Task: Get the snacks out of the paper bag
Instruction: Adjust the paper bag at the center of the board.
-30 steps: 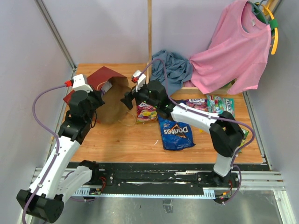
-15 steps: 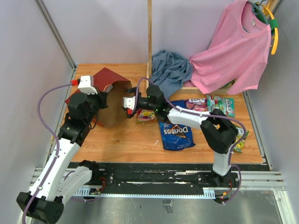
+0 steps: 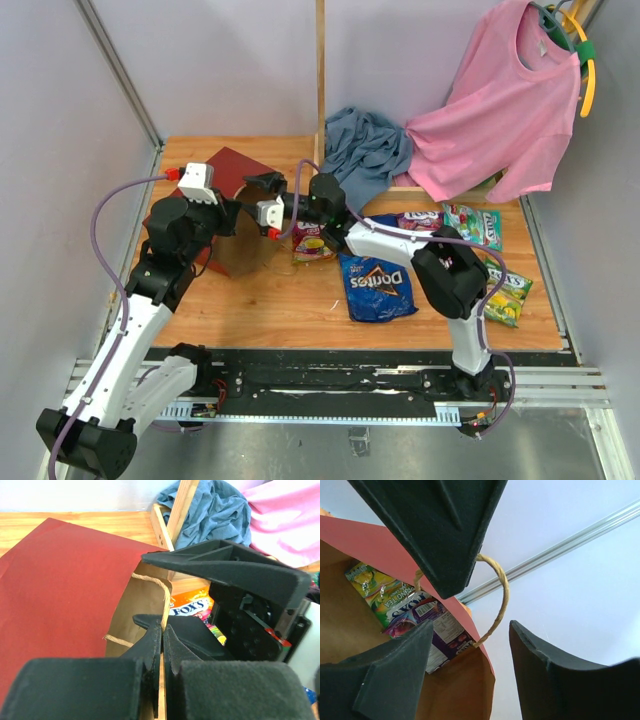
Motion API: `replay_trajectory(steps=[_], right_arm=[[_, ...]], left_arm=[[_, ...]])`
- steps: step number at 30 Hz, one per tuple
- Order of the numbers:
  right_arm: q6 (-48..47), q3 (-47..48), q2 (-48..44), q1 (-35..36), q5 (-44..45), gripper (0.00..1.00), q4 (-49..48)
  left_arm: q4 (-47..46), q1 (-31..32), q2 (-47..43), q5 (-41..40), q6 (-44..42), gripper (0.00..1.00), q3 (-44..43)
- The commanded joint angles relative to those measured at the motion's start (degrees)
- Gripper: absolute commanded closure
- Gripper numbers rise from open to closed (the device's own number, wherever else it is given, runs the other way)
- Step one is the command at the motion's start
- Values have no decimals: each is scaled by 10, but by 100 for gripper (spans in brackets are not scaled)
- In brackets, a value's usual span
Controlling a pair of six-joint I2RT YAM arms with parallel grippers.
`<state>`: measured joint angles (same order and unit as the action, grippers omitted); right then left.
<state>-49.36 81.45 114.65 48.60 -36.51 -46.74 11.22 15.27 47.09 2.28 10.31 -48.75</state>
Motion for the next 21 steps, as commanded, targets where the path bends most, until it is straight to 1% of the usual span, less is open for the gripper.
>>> replay_trajectory(steps=[1,3,8,10,14,15,16,17,18,20,21], right_arm=[[-13,38,27,-6,-10,40,-16],[-14,52,31,-6,-16,48,-8],[-16,65,35,-6,-20,62,6],[-21,68,35,-6,-19,72,15],[-26,70,36,-6,-12,96,28],[-25,69,36,-6,-10,99,28],[-25,67,35,-6,-8,99,28],[-24,66,34,-6,-5,99,28],[-22,64,34,-6,-3,99,27],[-12,59,32,-6,10,99,20],[-3,57,32,-6,21,99,13]], left_arm=[[-16,-3,-1,25,-10,100,0],[-16,-3,0,24,-10,99,0],[-14,-3,3,22,-11,100,-1],[-14,-3,5,21,-11,99,-1],[-11,-4,7,9,-7,99,-2],[-9,-3,8,1,-5,98,-4],[-7,-3,9,-11,-1,93,-6],[-3,-3,11,-27,3,83,-10],[3,-3,13,-46,9,64,-15],[23,-3,14,-104,27,9,-29],[33,-3,13,-127,40,2,-36]])
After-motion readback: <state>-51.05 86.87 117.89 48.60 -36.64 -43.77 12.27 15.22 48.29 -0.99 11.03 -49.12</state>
